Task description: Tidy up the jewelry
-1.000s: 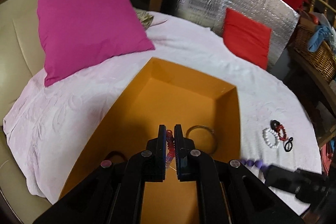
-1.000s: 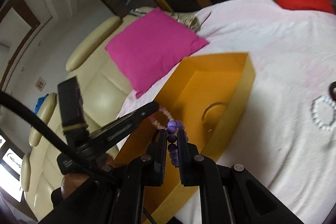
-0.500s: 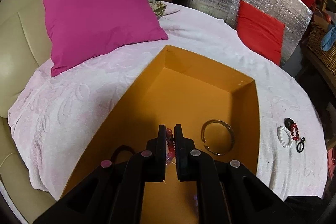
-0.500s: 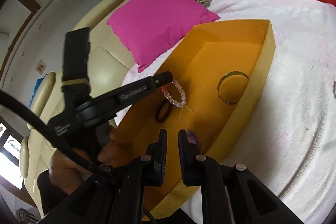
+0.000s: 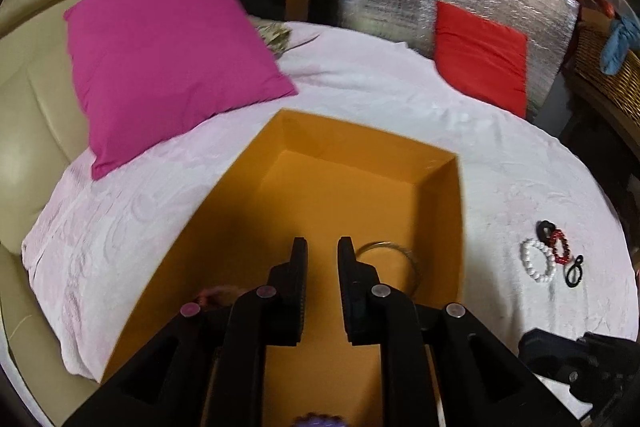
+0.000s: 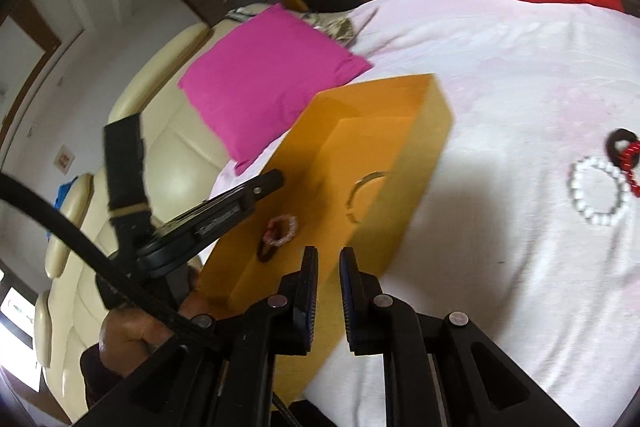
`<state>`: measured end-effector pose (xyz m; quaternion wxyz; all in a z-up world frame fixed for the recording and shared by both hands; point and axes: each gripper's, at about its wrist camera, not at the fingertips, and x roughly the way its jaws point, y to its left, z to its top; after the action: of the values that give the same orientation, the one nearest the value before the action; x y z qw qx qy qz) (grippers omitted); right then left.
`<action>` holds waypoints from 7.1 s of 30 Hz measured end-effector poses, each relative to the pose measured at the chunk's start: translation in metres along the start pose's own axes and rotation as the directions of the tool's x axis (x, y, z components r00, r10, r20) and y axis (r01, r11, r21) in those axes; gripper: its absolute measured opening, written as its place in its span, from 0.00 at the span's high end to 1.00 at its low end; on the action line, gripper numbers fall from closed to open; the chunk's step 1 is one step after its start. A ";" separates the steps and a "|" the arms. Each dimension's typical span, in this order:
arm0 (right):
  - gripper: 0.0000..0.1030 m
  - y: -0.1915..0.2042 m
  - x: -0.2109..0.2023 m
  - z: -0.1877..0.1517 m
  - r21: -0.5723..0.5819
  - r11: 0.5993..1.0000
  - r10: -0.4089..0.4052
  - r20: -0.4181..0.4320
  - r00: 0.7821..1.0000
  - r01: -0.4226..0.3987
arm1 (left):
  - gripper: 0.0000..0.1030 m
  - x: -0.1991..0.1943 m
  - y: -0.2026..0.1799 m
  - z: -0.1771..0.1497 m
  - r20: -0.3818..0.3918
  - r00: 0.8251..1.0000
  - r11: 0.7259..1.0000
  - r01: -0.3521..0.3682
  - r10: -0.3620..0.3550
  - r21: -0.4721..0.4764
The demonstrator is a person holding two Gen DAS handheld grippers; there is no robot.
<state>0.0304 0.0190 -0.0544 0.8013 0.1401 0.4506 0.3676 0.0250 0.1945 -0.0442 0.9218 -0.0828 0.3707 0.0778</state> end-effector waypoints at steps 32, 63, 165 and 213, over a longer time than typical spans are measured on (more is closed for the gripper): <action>0.68 -0.246 -0.146 0.005 0.512 0.811 -0.351 0.037 0.936 0.284 | 0.67 0.032 -0.187 -0.011 -0.036 0.993 0.953 0.120 -0.115 0.279; 0.93 -0.246 -0.152 -0.003 0.265 0.782 -0.596 0.052 0.801 0.564 | 0.57 0.088 -0.283 -0.020 -0.128 0.937 0.877 0.350 -0.326 0.329; 0.91 -0.222 -0.157 0.000 0.239 0.756 -0.638 0.061 0.767 0.610 | 0.91 -0.022 -0.190 -0.011 0.032 0.894 0.864 0.422 -0.447 0.274; 0.91 -0.061 -0.089 0.010 -0.041 0.927 -0.347 0.277 0.896 0.372 | 0.91 -0.051 -0.086 0.007 0.265 0.947 0.976 0.139 -0.181 0.169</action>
<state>0.0385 -0.0855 -0.0275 0.9140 0.0650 0.3399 0.2115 0.0108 0.1083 0.0042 0.9716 -0.0322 0.2341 -0.0142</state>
